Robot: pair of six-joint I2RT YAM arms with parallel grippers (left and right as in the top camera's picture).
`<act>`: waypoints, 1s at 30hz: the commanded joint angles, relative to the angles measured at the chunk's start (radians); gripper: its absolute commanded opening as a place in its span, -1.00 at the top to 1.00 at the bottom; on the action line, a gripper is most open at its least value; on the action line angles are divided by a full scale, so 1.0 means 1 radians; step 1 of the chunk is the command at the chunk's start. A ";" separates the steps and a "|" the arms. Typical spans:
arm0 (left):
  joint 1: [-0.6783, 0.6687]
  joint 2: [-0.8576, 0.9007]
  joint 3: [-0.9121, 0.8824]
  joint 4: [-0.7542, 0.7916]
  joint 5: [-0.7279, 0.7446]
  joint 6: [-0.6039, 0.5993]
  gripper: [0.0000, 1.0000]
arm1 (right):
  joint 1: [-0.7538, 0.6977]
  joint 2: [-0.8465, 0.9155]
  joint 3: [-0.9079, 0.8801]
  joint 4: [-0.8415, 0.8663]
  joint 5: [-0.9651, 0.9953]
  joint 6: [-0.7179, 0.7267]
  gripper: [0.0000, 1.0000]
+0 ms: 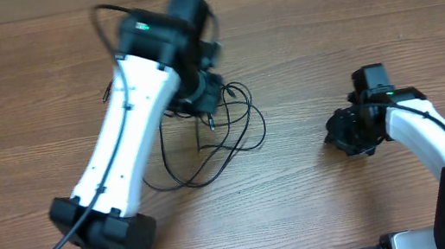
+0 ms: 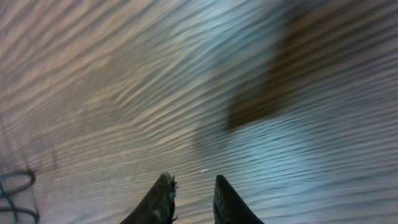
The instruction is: Untangle cables
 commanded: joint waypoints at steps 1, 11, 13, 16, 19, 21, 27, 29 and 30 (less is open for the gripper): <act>-0.087 -0.043 -0.073 0.028 -0.022 0.034 0.89 | -0.055 0.003 -0.005 -0.006 0.008 -0.004 0.49; -0.230 -0.043 -0.148 0.138 -0.027 0.126 -0.77 | -0.085 0.003 -0.005 -0.016 0.009 -0.005 0.38; -0.223 -0.043 -0.148 0.151 -0.052 0.124 -0.87 | -0.085 0.003 -0.005 -0.016 0.009 -0.005 0.38; -0.188 -0.043 -0.148 0.176 -0.057 0.109 -0.90 | -0.085 0.003 -0.005 -0.016 0.009 -0.005 0.37; -0.132 -0.043 -0.148 0.202 -0.056 0.073 -0.90 | -0.085 0.003 -0.005 -0.016 0.009 -0.005 0.36; -0.084 -0.043 -0.148 0.217 -0.052 0.050 -0.91 | -0.085 0.003 -0.005 -0.016 0.009 -0.005 0.35; 0.078 -0.043 -0.148 0.255 0.033 0.011 -0.99 | -0.085 0.003 -0.005 -0.016 0.009 -0.004 0.27; 0.126 -0.043 -0.148 0.270 0.078 0.011 -1.00 | -0.085 0.003 -0.005 -0.016 0.009 -0.004 0.26; 0.146 -0.043 -0.148 0.276 0.094 0.012 -0.99 | -0.085 0.003 -0.005 -0.016 0.009 -0.004 0.25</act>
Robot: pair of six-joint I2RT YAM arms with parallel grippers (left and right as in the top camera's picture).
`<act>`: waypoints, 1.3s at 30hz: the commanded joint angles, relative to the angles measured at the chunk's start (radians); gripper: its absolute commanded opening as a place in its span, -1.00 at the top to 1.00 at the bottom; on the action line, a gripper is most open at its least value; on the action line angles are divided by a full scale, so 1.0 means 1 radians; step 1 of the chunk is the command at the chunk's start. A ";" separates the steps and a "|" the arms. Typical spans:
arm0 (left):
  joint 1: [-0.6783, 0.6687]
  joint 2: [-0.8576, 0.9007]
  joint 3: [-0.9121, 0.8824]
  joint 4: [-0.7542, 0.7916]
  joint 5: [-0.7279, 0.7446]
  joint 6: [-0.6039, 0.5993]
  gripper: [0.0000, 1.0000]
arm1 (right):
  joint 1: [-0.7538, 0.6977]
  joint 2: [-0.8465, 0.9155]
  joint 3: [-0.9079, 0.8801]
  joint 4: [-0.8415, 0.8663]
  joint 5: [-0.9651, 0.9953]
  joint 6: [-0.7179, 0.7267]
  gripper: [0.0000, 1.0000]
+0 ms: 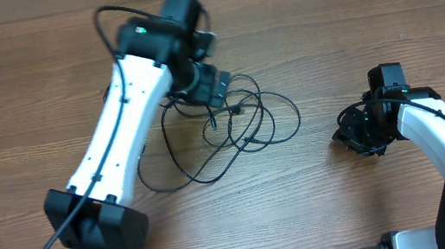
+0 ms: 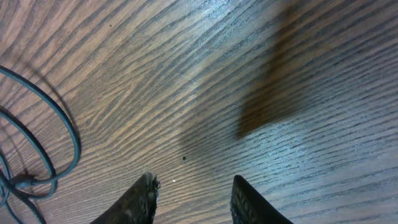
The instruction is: Untangle cables
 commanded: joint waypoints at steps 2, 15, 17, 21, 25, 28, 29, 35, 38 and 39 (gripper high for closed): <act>0.092 -0.035 -0.005 0.019 0.113 -0.027 -0.99 | -0.004 0.003 -0.005 0.002 0.007 -0.003 0.25; 0.169 -0.034 -0.118 -0.054 -0.018 -0.312 -0.99 | -0.004 0.003 -0.005 0.002 0.008 -0.003 0.24; 0.172 -0.034 -0.175 -0.054 -0.018 -0.351 -0.99 | -0.004 0.003 -0.005 0.002 0.008 -0.003 0.24; 0.173 -0.034 -0.282 -0.060 -0.014 -0.373 -0.93 | -0.004 0.003 -0.005 0.002 0.008 -0.003 0.24; 0.170 -0.047 -0.357 -0.065 -0.012 -0.373 -0.91 | -0.004 0.003 -0.005 0.002 0.008 -0.003 0.24; 0.170 -0.089 -0.421 -0.047 0.003 -0.373 -0.92 | -0.004 0.003 -0.005 0.002 0.008 -0.003 0.24; 0.170 -0.107 -0.443 -0.035 0.005 -0.373 -0.93 | -0.004 0.003 -0.005 0.002 0.008 -0.003 0.24; 0.172 -0.251 -0.629 0.089 0.004 -0.421 -0.99 | -0.004 0.003 -0.005 0.003 0.008 -0.003 0.24; 0.172 -0.293 -0.714 0.202 0.007 -0.438 -0.99 | -0.004 0.003 -0.005 0.003 0.008 -0.003 0.24; 0.169 -0.296 -0.734 0.233 0.006 -0.437 -0.99 | -0.004 0.003 -0.005 0.003 0.007 -0.003 0.24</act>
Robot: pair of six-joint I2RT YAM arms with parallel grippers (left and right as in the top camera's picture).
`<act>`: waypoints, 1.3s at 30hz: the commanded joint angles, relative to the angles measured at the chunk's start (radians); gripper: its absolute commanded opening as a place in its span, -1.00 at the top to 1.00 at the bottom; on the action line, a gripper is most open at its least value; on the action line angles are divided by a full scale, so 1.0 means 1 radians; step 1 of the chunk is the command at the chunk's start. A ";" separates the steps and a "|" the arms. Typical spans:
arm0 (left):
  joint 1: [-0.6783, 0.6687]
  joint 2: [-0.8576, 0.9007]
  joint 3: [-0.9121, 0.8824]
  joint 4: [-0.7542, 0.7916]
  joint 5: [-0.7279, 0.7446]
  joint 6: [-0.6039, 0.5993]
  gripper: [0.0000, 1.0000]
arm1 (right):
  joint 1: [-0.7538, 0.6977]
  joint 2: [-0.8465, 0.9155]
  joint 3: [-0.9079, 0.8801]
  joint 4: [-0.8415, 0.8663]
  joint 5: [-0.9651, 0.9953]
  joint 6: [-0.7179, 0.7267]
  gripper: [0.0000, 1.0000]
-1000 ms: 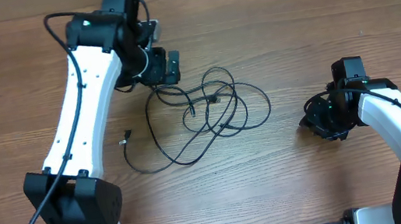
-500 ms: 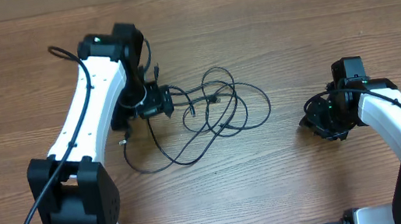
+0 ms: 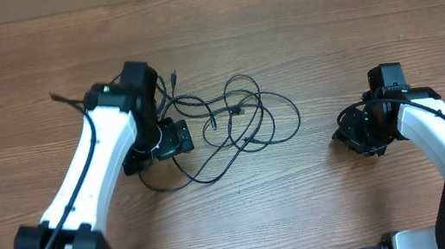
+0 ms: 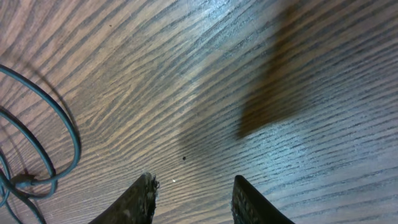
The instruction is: Untangle cables
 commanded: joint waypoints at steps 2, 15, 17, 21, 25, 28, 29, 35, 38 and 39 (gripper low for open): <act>-0.003 -0.023 -0.098 0.117 0.004 -0.034 -0.98 | -0.004 0.003 -0.005 0.002 0.007 -0.003 0.24; -0.013 0.083 -0.227 0.347 0.032 -0.068 -0.52 | -0.004 0.003 -0.005 0.003 0.007 -0.003 0.03; -0.020 0.101 -0.227 0.370 0.031 -0.068 -0.20 | -0.004 0.003 -0.005 0.002 0.007 -0.003 0.03; -0.039 0.127 -0.227 0.391 0.037 -0.068 0.24 | -0.004 0.003 -0.005 0.002 0.007 -0.003 0.03; -0.055 0.134 -0.225 0.388 0.080 -0.067 0.92 | -0.004 0.003 -0.005 0.002 0.007 -0.003 0.03; -0.053 0.127 -0.198 0.366 0.111 -0.057 0.92 | -0.004 0.003 -0.005 0.002 0.007 -0.003 0.02; -0.051 0.126 -0.177 0.348 0.110 -0.056 0.92 | -0.004 0.003 -0.005 0.001 0.006 -0.003 0.02; -0.047 0.093 0.093 0.166 0.109 0.079 0.92 | 0.002 0.003 -0.005 0.010 -0.185 -0.126 0.01; -0.047 0.083 0.305 0.045 0.110 0.169 0.92 | 0.025 0.003 -0.005 0.016 -0.270 -0.198 0.00; -0.047 0.083 0.375 0.007 0.111 0.193 0.92 | 0.036 0.003 -0.005 0.020 -0.280 -0.210 0.00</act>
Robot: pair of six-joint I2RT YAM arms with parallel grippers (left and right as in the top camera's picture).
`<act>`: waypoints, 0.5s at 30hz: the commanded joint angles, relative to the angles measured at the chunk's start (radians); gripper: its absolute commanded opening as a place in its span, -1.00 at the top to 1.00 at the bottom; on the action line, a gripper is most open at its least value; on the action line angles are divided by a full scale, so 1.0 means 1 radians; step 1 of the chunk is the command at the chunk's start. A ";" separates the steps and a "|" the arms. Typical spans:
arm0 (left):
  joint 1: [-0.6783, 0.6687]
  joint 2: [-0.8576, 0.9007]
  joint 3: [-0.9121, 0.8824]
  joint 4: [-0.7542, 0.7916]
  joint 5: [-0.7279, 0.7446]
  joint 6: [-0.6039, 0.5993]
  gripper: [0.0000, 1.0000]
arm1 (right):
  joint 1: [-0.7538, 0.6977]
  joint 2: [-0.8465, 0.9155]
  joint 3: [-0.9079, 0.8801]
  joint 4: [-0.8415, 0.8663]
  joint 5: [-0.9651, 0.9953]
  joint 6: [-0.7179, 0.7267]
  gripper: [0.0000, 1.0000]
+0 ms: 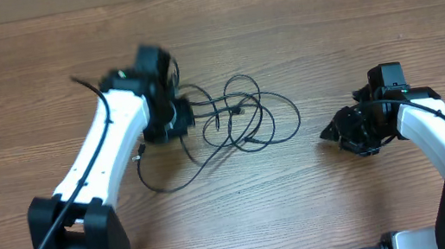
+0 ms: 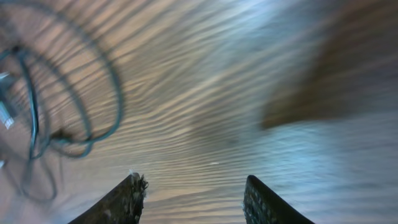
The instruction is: Untangle cables
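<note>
A tangle of thin black cables [image 1: 236, 124] lies in loose loops on the wooden table [image 1: 349, 28]. My left gripper [image 1: 171, 116] is blurred at the tangle's left edge, right at a strand; its jaws and any hold do not show. My right gripper [image 1: 334, 130] hovers low to the right of the loops, apart from them. In the right wrist view its fingers [image 2: 132, 198] stand wide open with only bare wood between them [image 2: 196, 190], and several cable loops [image 2: 68, 93] lie ahead at the upper left.
The table's far edge runs along the top of the overhead view. A lone cable loop [image 1: 169, 180] trails toward the front left, close to the left arm [image 1: 106, 167].
My left gripper has shifted from the tangle's lower left side to farther back along its left edge. The right gripper has opened wider and now faces more of the cable loops.
First my left gripper was over a bunched tangle while the right fingers stood narrowly apart. Then the cables lay spread out to the right and the right fingers were wider. Later the left gripper was at the tangle's left side; now it is farther back there.
</note>
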 commanded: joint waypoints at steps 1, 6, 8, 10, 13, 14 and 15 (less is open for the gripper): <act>0.002 -0.042 0.251 -0.093 0.021 0.146 0.92 | 0.041 0.003 -0.004 0.014 -0.122 -0.100 0.00; 0.002 -0.042 0.651 -0.285 0.070 0.202 0.92 | 0.133 0.003 0.039 0.033 -0.148 -0.118 -0.04; 0.002 -0.042 0.767 -0.320 0.090 0.204 0.91 | 0.166 0.003 0.072 0.039 -0.148 -0.117 -0.06; 0.002 -0.042 0.897 -0.343 0.142 0.208 0.91 | 0.196 0.003 0.115 0.043 -0.148 -0.114 -0.08; 0.002 -0.042 1.041 -0.347 0.216 0.208 0.91 | 0.226 0.003 0.179 0.050 -0.162 -0.114 -0.11; 0.002 -0.042 1.083 -0.344 0.238 0.207 0.92 | 0.235 0.003 0.203 0.054 -0.164 -0.114 -0.11; 0.002 -0.042 1.115 -0.344 0.255 0.207 0.91 | 0.242 0.003 0.223 0.055 -0.166 -0.113 -0.12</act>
